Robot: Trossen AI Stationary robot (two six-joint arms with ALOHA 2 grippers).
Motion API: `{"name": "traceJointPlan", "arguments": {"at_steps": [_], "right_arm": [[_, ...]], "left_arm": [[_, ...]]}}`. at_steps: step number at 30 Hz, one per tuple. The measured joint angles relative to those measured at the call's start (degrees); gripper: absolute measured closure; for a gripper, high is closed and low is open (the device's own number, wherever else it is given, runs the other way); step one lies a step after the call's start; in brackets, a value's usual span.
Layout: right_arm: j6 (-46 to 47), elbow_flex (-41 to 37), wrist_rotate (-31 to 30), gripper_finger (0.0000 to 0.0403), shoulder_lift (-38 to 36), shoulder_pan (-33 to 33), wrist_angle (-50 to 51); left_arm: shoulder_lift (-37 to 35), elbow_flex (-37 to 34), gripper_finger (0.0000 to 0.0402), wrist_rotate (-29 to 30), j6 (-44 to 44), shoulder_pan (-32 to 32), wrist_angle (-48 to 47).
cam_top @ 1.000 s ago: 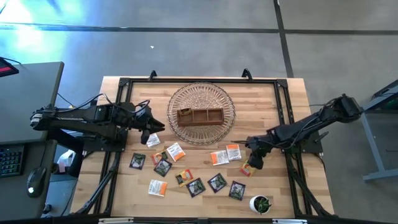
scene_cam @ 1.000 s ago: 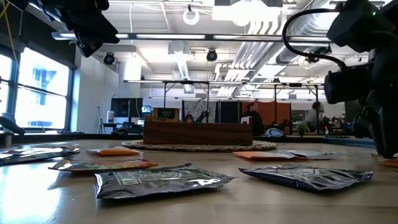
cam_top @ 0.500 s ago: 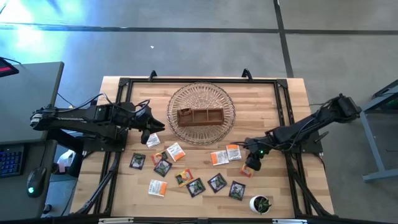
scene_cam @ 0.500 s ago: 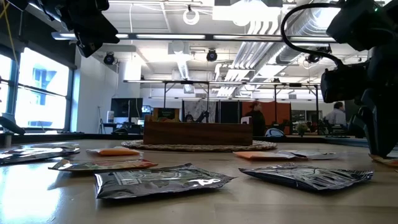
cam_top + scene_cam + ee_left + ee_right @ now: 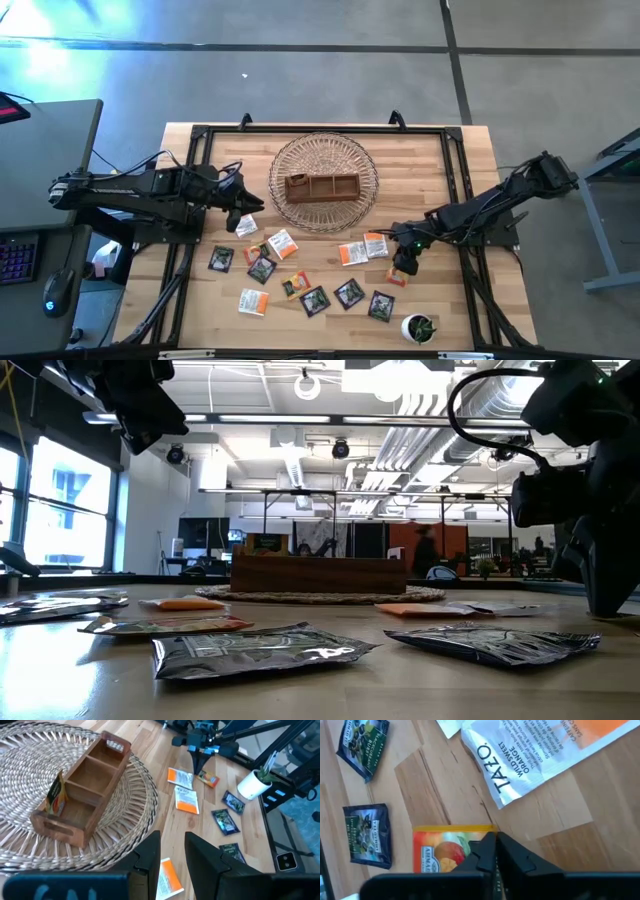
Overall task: Pick & Place Tea
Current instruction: Put the yellow tea bag into the left section of the wooden organizer
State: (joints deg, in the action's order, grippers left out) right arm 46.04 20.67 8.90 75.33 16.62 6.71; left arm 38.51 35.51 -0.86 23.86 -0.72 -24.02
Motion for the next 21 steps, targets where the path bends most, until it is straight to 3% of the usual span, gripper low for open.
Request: {"name": "traceJointPlan", "arguments": {"at_steps": [7, 17, 21], "right_arm": [[-2.17, -0.31, -1.04, 0.04, 0.21, 0.11, -7.04], [-6.28, -0.26, -10.99, 0.0401, 0.09, 0.04, -18.7], [-9.62, -0.21, -17.74, 0.0402, 1.29, -0.46, -23.32]], "left_arm": [[-0.01, 0.0, 0.0314, 0.01, 0.0, 0.01, -0.17], [-0.01, 0.0, 0.0314, 0.0, 0.0, 0.01, -0.14], [-0.01, 0.0, 0.0314, 0.0, 0.0, 0.01, -0.14]]}}
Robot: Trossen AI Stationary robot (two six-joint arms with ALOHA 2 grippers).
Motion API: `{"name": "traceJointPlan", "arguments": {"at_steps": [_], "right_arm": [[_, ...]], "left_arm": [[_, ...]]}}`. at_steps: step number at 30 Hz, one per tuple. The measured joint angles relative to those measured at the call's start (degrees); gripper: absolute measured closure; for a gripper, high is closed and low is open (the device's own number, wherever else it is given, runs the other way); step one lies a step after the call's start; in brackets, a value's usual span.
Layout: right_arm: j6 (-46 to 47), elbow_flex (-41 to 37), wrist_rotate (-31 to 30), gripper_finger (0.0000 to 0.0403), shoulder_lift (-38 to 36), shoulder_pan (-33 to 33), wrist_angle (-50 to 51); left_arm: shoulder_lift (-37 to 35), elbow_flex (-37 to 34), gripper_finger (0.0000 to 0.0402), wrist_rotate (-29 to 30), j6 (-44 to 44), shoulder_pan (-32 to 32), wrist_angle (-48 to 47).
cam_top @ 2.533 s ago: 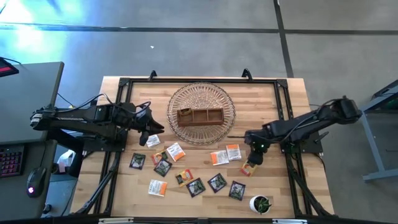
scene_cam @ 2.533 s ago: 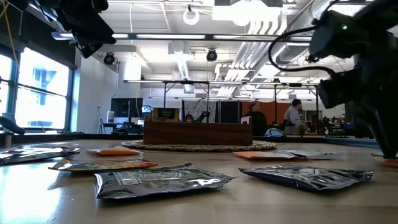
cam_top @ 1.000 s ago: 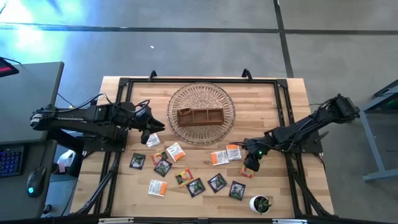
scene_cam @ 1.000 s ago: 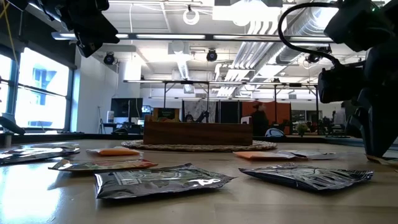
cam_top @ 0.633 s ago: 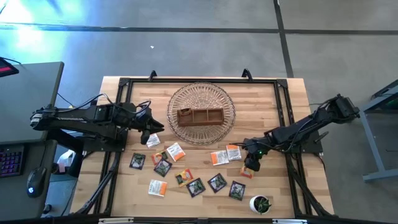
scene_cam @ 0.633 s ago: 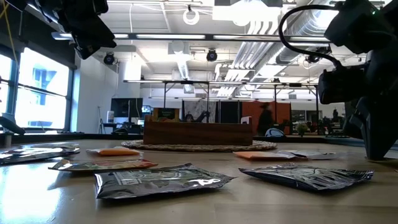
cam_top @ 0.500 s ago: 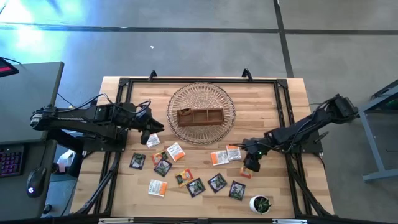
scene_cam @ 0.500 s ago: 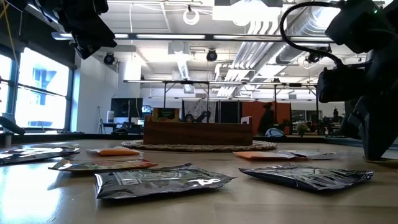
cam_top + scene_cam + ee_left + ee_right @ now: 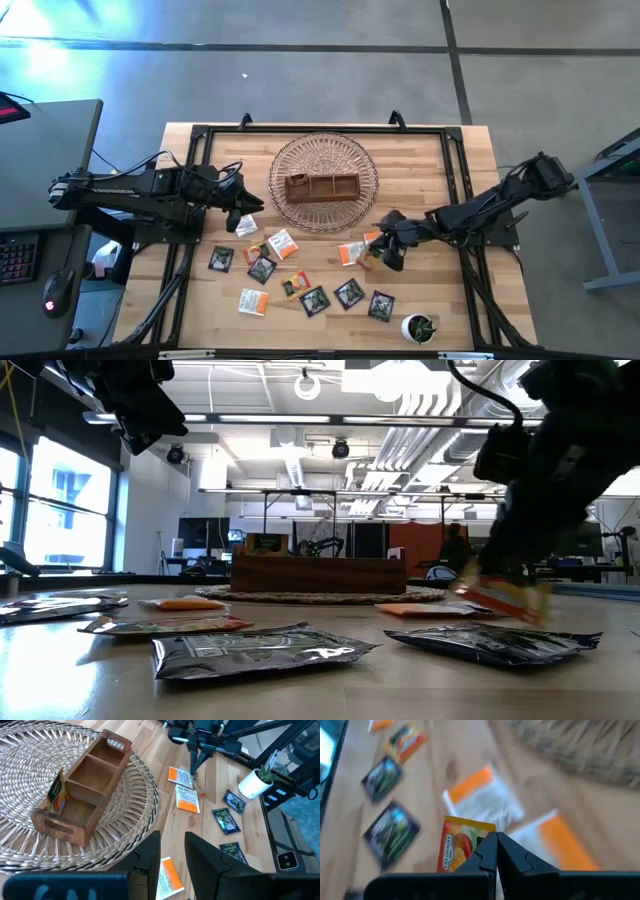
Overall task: Pick & Place Tea
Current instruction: Put the yellow tea bag into the left section of the wooden organizer
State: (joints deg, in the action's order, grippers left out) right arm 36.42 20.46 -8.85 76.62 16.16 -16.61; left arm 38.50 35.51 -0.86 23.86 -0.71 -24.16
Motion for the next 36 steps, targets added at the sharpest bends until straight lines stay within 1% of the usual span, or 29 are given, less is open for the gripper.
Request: {"name": "traceJointPlan", "arguments": {"at_steps": [3, 7, 9, 11, 14, 18, 21, 24, 26, 28, 30, 34, 36], "right_arm": [[-2.19, 0.01, -4.4, 0.0402, 3.52, -1.0, -5.49], [-5.42, 0.33, -7.7, 0.0402, 10.94, -2.73, -19.89], [-7.12, 2.26, -9.73, 0.0402, 15.01, -3.75, -24.7], [-10.26, 6.16, -11.76, 0.0402, 18.53, -4.99, -26.08], [-17.79, 14.04, -12.19, 0.0402, 22.83, -7.27, -23.66], [-26.55, 25.7, -8.16, 0.0403, 25.91, -10.84, -17.22], [-32.97, 34.42, -7.85, 0.0403, 25.92, -13.67, -8.53], [-39.49, 42.74, -10.72, 0.0403, 25.92, -16.39, 1.94], [-42.95, 47.41, -11.47, 0.0403, 25.92, -18.25, 7.33], [-44.23, 50.27, -10.72, 0.0403, 25.81, -20.14, 11.54], [-44.39, 51.49, -8.52, 0.0403, 25.83, -21.79, 13.32], [-43.86, 50.55, -3.87, 0.0403, 25.9, -23.9, 11.78], [-42.77, 49.47, -2.79, 0.0403, 25.9, -24.1, 11.21]], "left_arm": [[0.0, 0.0, 0.0314, 0.03, 0.0, 0.0, 0.08], [0.0, 0.0, 0.0314, 1.38, 0.0, -0.02, 0.61], [0.0, 0.0, 0.0314, 2.22, 0.0, 0.0, 0.66], [-0.02, 0.0, 0.0314, 2.82, 0.0, -0.02, 0.84], [0.0, 0.0, 0.0314, 2.89, 0.0, -0.01, 1.22], [-0.02, 0.0, 0.0314, 1.4, 0.0, -0.02, 1.29], [-0.02, 0.0, 0.0314, 0.15, 0.01, 0.0, 1.29], [-0.02, 0.0, 0.0314, -0.86, -0.02, -0.02, 1.27], [-0.02, 0.0, 0.0314, -1.38, -0.41, -0.02, 1.22], [-0.02, 0.0, 0.0314, -1.36, -1.15, -0.02, 1.05], [-0.02, 0.0, 0.0314, -1.36, -1.51, -0.01, 0.71], [-0.02, 0.0, 0.0314, -1.27, -2.67, 0.0, -0.11], [-0.01, 0.0, 0.0314, -1.25, -2.97, 0.0, -0.06]]}}
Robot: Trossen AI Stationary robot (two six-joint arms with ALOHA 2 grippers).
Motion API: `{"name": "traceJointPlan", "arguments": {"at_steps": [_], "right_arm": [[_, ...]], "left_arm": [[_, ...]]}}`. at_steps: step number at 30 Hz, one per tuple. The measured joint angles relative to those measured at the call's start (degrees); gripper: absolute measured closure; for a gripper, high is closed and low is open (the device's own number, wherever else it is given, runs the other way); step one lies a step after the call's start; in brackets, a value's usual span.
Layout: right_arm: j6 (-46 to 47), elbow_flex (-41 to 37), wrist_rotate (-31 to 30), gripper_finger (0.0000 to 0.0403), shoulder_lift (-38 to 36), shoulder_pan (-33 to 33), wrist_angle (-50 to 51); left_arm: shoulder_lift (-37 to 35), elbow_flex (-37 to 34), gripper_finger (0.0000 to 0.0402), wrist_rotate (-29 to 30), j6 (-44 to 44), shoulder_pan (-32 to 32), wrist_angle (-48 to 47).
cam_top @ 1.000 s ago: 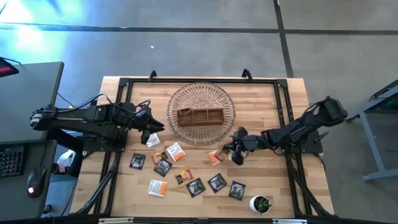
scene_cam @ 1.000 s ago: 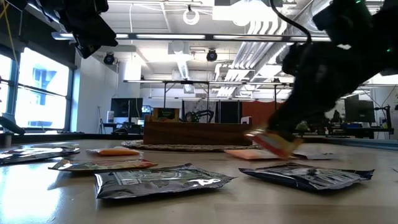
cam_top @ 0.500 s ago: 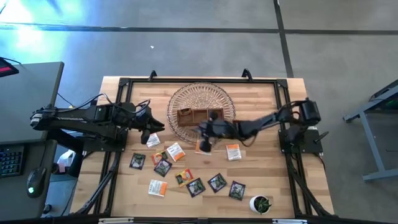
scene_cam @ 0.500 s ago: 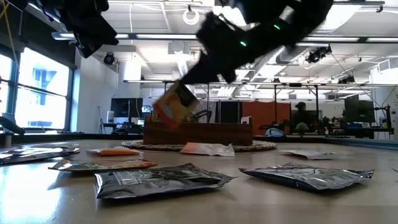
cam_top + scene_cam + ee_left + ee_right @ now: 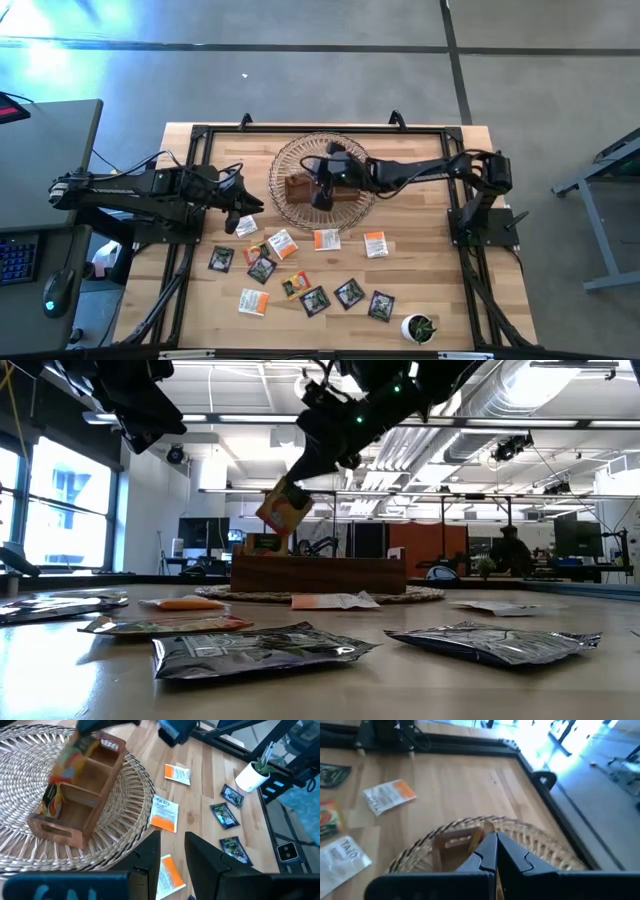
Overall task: Pick & Place Tea
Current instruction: Put the yellow tea bag into the left section of the wooden organizer
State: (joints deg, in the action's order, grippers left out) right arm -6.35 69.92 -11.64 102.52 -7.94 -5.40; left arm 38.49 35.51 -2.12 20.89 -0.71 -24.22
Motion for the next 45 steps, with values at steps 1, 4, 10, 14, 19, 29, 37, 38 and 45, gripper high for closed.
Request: {"name": "traceJointPlan", "arguments": {"at_steps": [1, 4, 10, 14, 19, 29, 37, 38, 45], "right_arm": [[0.29, -0.48, 0.39, 0.0403, 0.02, 0.02, -0.61], [0.31, -1.33, 2.86, 0.0403, 1.31, 0.54, -4.72], [-5.88, -0.76, -1.03, 0.0403, 8.2, 1.32, -9.64], [-7.48, 1.03, -4.75, 0.0403, 8.9, 1.1, -6.12], [-10.7, 2.96, -5.63, 0.0403, 8.23, 1.27, -5.28], [-13.58, 5.91, -4.23, 0.0403, 8.56, 0.04, 7.02], [-18.44, 5.87, 1.07, 0.0401, 8.5, -2.58, 7.25], [-19.32, 5.87, 2.49, 0.0399, 8.5, -3.14, 7.29], [-19.43, 5.87, 7.34, 0.0367, 8.5, -5.46, 4.46]], "left_arm": [[-0.01, 0.0, 0.0314, 0.04, -0.05, -0.01, 0.08], [-0.01, 0.0, 0.0314, 0.09, -0.06, -0.02, 0.06], [-0.02, 0.0, 0.0314, 0.14, -0.13, 0.0, 0.13], [-0.02, 0.0, 0.0314, 0.12, -0.07, 0.0, 0.05], [-0.02, 0.0, 0.0314, 0.13, -0.07, 0.0, 0.03], [-0.02, 0.0, 0.0314, 0.14, -0.05, 0.0, 0.06], [-0.02, 0.0, 0.0314, 0.19, 0.38, 0.0, 0.09], [-0.02, 0.0, 0.0314, 0.24, 0.4, 0.0, 0.1], [-0.02, 0.0, 0.0314, 0.31, 0.43, 0.0, 0.11]]}}
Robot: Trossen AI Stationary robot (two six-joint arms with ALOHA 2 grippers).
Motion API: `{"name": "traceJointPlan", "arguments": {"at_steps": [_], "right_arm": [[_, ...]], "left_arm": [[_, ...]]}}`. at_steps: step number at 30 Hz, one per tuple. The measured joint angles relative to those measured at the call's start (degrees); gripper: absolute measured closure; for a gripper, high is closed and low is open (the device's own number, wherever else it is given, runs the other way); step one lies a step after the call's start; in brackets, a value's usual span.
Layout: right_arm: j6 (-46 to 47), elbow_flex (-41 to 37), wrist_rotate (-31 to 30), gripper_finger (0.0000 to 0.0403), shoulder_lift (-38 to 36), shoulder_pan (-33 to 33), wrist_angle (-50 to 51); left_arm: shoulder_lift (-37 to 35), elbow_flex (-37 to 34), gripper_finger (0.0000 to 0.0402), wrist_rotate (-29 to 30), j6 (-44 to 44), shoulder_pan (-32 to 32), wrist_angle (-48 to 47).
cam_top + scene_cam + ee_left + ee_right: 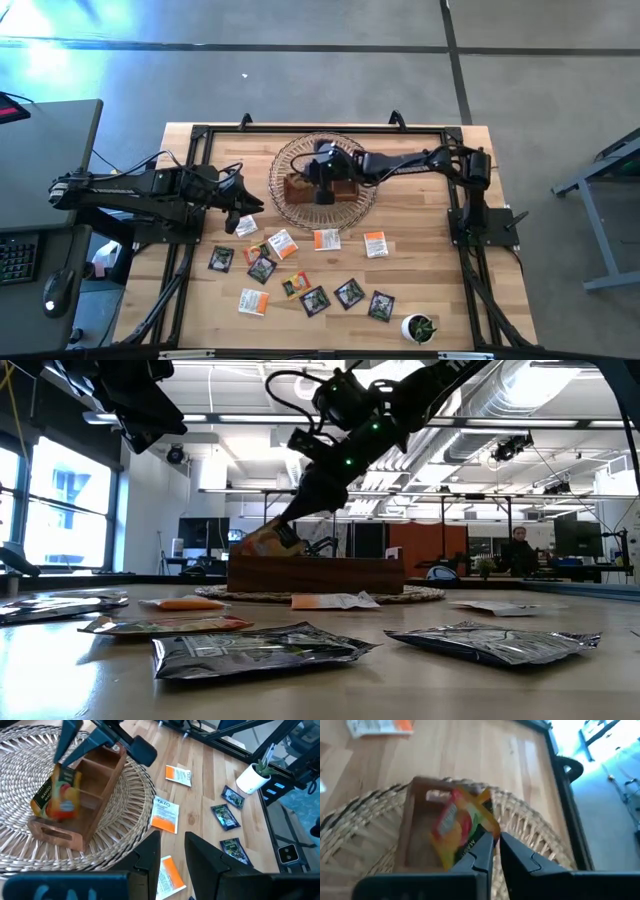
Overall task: Pick & Place Tea
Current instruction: Put the yellow tea bag into the left section of the wooden organizer
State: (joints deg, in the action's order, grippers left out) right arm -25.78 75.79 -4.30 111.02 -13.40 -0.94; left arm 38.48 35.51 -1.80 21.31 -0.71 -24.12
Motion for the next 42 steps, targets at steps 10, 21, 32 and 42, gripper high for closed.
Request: {"name": "traceJointPlan", "arguments": {"at_steps": [10, 21, 32, 42], "right_arm": [[-0.06, -0.02, 1.73, 0.032, 0.0, 0.16, -3.36], [1.16, -0.07, -8.0, 0.0335, 0.0, 4.56, -3.74], [11.88, -0.28, -2.58, 0.0308, -3.34, 1.32, -0.07], [17.65, -6.1, 1.95, 0.0295, -2.58, -1.25, -7.04]], "left_arm": [[0.0, 0.0, 0.0314, 2.73, 0.03, 0.0, 0.0], [0.0, 0.0, 0.0314, 2.84, 0.03, 0.0, 0.0], [0.0, 0.0, 0.0314, 2.36, 0.03, 0.0, -0.28], [0.02, 0.0, 0.0314, 2.38, -0.03, 0.0, -0.03]]}}
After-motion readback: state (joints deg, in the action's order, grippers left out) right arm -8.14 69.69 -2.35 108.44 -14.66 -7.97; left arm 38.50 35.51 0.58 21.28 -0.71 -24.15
